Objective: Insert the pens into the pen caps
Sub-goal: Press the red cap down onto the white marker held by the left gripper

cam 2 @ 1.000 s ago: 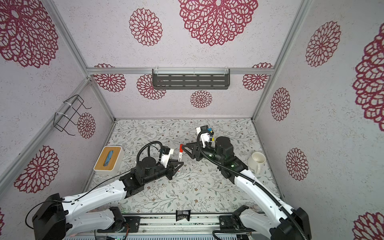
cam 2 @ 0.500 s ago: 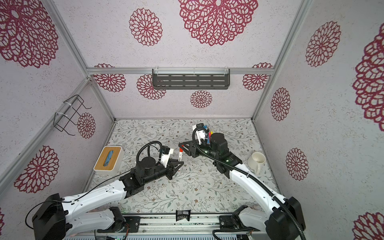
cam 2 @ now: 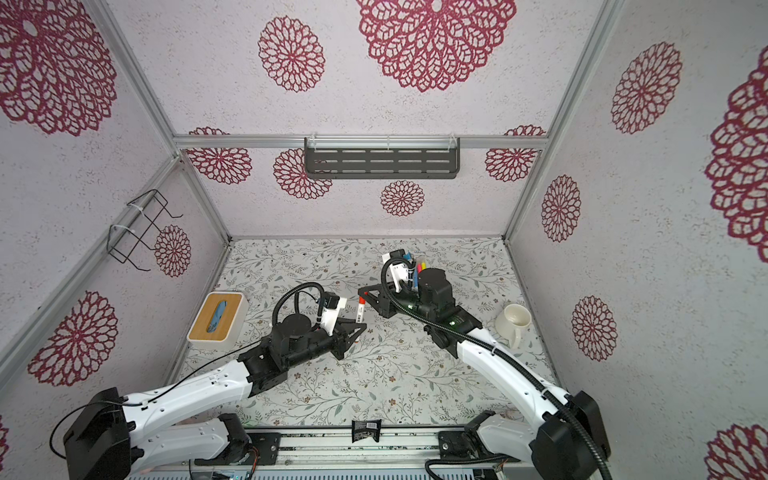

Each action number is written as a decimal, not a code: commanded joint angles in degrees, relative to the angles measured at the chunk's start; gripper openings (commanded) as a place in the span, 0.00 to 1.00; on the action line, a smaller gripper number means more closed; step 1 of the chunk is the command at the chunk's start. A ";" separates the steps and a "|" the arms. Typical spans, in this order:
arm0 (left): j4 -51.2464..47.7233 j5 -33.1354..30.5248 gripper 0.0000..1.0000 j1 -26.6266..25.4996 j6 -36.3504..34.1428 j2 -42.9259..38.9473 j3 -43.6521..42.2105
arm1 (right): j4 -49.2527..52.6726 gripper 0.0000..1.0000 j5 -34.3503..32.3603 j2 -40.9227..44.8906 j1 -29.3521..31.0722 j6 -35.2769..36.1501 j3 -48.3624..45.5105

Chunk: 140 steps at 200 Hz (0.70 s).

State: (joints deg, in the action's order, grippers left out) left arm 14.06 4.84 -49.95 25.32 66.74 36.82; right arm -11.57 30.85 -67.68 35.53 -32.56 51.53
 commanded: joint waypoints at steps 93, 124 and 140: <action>2.48 4.40 0.00 9.73 -0.99 -4.28 5.14 | 17.90 0.00 -21.78 -6.00 21.85 -0.69 -3.85; 3.58 8.11 0.00 12.27 -0.53 -5.35 5.10 | 11.45 0.00 -15.13 -6.92 24.32 -1.95 -9.25; 3.08 9.72 0.00 13.82 -0.46 -6.60 4.82 | 9.17 0.00 -12.17 -5.93 24.50 -1.75 -11.55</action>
State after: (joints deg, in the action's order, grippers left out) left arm -2.20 17.82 -40.84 24.01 64.69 36.86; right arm -16.01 1.15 -72.38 53.49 -32.77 47.05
